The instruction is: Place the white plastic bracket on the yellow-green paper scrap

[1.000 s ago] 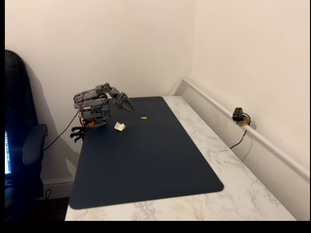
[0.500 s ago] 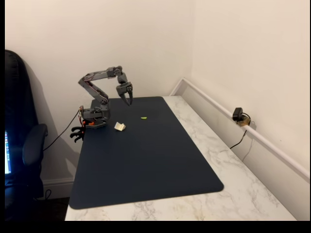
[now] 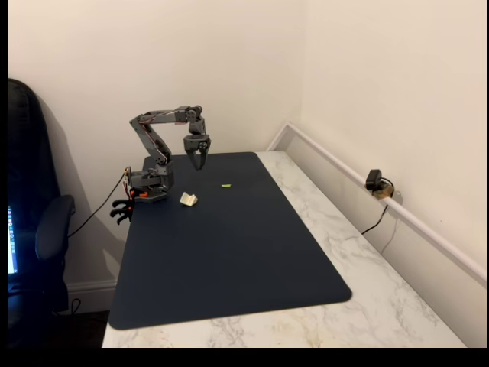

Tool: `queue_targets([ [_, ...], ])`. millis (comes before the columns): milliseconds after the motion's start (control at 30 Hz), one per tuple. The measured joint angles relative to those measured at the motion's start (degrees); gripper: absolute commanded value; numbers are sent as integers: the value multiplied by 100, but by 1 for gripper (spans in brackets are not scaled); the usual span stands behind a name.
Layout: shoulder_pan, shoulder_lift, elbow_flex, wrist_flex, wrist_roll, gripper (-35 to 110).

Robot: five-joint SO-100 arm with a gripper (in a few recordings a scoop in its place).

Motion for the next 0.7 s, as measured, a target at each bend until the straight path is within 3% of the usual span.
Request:
queue_targets([
  [500,-510,-905,193,-747,431,1],
  [700,-668,-422,940,-1248,1292,4],
])
